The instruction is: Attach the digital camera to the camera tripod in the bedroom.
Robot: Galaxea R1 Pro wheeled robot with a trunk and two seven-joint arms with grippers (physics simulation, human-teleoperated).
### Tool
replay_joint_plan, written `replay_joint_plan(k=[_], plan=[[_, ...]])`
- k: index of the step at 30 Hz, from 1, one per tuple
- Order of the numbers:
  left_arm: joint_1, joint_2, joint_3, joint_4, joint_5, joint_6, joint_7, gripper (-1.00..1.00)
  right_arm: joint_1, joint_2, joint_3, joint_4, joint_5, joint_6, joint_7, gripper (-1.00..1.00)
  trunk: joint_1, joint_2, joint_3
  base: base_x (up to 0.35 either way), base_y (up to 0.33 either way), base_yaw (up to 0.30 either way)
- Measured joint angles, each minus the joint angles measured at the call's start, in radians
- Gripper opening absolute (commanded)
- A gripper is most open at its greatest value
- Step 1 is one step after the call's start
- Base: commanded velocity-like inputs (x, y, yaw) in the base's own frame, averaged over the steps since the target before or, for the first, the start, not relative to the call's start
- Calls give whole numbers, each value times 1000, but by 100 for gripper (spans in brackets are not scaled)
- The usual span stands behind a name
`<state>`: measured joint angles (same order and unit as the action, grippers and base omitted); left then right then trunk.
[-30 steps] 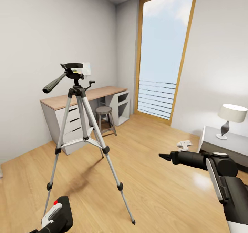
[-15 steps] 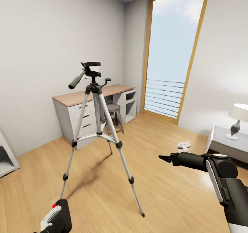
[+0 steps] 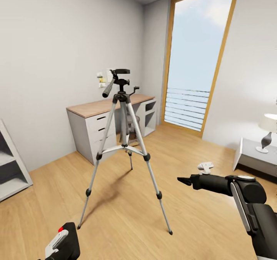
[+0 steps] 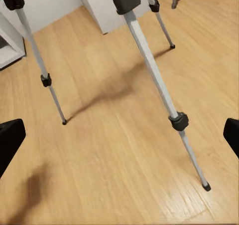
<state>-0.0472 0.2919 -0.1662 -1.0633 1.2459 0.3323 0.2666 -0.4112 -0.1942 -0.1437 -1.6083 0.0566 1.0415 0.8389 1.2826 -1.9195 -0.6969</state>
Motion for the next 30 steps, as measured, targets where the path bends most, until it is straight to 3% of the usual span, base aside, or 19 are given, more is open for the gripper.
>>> replay_joint_plan(k=[6, 9, 17, 30], plan=[[0, 0, 0, 0, 0, 0, -1, -100, 25, 2, 4, -1, 3, 0, -1, 100, 0, 0, 0, -13, 318, -212], [0, 0, 0, 0, 0, 0, -1, -100, 44, 2, 25, -1, 5, 0, -4, 100, 0, 0, 0, -2, 320, -253], [0, 0, -1, 0, -1, 0, -3, -100, 54, 2, 116, -1, 8, 1, -33, 100, 0, 0, 0, 0, 320, -259], [-1, -2, -2, 0, -1, 0, 0, -100, 71, 2, 209, -1, 10, 2, -147, 100, 0, 0, 0, 0, 321, -258]])
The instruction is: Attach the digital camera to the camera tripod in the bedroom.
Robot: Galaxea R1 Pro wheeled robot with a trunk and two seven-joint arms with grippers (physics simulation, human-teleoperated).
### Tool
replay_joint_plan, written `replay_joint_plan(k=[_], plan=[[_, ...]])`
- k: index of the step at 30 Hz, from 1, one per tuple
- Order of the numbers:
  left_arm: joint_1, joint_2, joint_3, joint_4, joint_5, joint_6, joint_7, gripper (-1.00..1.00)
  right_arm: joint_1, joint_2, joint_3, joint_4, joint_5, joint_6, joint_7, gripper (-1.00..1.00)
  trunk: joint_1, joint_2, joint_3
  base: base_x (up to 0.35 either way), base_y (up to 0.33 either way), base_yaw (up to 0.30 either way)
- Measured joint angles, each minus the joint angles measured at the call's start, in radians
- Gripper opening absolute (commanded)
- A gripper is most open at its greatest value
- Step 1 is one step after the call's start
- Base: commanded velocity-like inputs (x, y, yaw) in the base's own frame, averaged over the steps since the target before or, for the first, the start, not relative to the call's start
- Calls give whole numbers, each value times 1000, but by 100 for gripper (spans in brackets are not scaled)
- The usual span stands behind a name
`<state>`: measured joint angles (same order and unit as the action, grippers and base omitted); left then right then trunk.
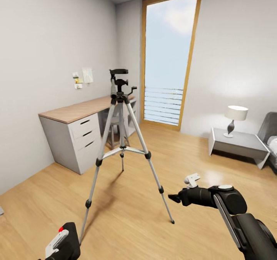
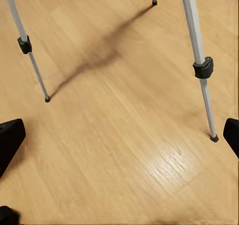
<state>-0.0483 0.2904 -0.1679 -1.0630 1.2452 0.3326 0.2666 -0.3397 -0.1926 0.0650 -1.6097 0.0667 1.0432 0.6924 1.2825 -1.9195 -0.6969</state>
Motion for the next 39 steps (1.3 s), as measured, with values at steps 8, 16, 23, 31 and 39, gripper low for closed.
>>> replay_joint_plan(k=[8, 16, 23, 31, 39], plan=[[1, 0, 0, 0, -1, 0, 1, -100, 2, 0, 7, 0, -1, 0, -25, 100, 0, 0, 0, 0, 322, -233], [0, 0, 0, 0, 0, 0, 0, -100, 2, 0, 12, 0, 0, 0, -28, 100, 0, 0, 0, -51, 322, -114], [0, 0, 0, 0, 0, -1, 0, -100, 2, 0, 12, 0, -1, 0, -28, 100, 0, 0, 0, -87, 322, -22], [0, 0, 0, 0, 2, -1, 0, -100, 2, 0, 12, 0, 0, 0, -29, 100, 0, 0, 0, -94, 322, -5], [0, 0, 0, 0, 1, -1, 1, -100, 3, -1, 11, 0, 0, 0, -28, 100, 0, 0, 0, -85, 322, -56]])
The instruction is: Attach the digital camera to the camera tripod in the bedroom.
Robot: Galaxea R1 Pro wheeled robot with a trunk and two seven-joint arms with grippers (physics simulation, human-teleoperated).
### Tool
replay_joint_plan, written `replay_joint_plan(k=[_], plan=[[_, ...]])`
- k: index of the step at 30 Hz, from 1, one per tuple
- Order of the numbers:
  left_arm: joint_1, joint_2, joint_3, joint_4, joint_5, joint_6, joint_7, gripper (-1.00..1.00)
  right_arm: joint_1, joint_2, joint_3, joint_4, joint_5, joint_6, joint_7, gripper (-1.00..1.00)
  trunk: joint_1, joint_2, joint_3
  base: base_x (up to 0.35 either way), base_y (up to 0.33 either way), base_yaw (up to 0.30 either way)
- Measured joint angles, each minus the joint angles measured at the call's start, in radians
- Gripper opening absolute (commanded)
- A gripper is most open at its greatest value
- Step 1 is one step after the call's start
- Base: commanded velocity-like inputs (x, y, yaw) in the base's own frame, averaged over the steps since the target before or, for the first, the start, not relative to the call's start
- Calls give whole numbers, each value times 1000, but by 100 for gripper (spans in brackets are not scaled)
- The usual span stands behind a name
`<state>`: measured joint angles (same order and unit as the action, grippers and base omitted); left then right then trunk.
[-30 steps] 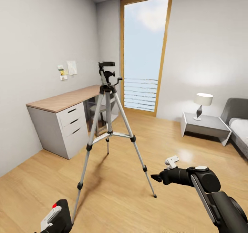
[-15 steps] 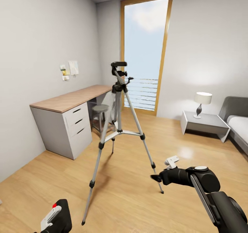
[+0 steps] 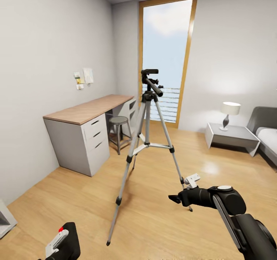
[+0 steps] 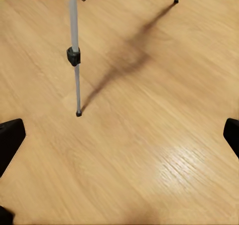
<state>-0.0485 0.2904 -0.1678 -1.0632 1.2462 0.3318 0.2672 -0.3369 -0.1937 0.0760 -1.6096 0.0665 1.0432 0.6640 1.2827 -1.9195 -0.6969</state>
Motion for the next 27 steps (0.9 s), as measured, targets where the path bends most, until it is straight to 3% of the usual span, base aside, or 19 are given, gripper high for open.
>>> replay_joint_plan(k=[9, 16, 27], plan=[[0, 0, 1, -5, 4, -5, -1, -100, 6, 0, -2, 0, 0, 0, -1, 100, 0, 0, 0, -32, 226, -223], [0, 1, 6, -20, 12, -19, -2, -100, 6, -1, -2, 0, -1, 1, 0, 100, -27, 49, 22, -6, 49, -176], [11, 3, 17, -33, 15, -45, -2, -100, 18, -10, -2, 0, -3, 1, 9, 100, -69, 126, 56, -1, 8, -33]])
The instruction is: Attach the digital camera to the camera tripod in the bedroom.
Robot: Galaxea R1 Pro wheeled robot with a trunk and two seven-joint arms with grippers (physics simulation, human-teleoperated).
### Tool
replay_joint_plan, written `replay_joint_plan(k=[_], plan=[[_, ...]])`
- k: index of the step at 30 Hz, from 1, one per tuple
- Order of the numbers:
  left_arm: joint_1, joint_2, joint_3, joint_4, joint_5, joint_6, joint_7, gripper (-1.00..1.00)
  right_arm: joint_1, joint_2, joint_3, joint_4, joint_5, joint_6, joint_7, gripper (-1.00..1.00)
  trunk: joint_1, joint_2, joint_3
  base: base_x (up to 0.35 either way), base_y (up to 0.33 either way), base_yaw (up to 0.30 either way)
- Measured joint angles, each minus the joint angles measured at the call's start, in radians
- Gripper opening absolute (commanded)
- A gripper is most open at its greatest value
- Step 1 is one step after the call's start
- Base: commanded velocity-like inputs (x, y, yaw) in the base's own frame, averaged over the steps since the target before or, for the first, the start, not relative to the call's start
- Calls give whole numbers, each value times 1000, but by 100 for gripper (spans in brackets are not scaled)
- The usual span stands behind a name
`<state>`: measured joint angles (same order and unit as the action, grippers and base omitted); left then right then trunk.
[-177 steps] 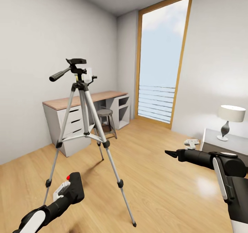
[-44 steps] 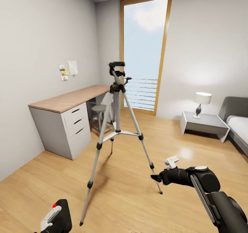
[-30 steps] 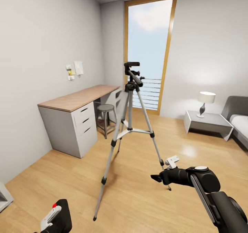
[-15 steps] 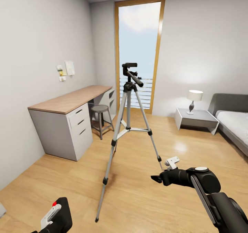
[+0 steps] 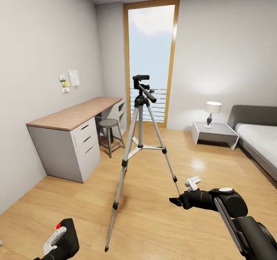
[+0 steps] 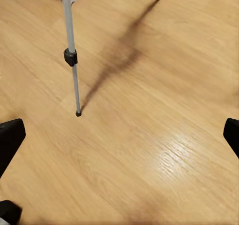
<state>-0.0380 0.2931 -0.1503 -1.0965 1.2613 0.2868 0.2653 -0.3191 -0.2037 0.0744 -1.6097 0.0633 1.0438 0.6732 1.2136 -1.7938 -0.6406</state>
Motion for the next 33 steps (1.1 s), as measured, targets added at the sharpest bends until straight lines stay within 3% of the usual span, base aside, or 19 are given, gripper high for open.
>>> replay_joint_plan(k=[4, 8, 15, 24, 33], plan=[[21, -5, 54, -24, 4, -7, 3, -100, 5, -1, 0, 0, -1, -29, 14, 100, -15, 28, 13, 0, 1, -5], [30, -17, 75, -45, 9, -8, 28, -100, 7, 1, -1, 0, 0, -43, 27, 100, -31, 56, 25, 0, 1, -2], [40, -36, 121, -83, 18, -11, 124, -100, 8, 5, -3, 0, 0, -53, 38, 100, -58, 105, 47, 0, 0, 0], [52, -38, 133, -92, 18, -6, 139, -100, 7, -8, -22, 0, 0, -55, 47, 100, -92, 168, 75, 0, 0, 0], [55, -38, 130, -77, 5, -8, 144, -100, 8, -18, -101, 0, -7, -64, 84, 100, -127, 231, 103, 0, 0, 0]])
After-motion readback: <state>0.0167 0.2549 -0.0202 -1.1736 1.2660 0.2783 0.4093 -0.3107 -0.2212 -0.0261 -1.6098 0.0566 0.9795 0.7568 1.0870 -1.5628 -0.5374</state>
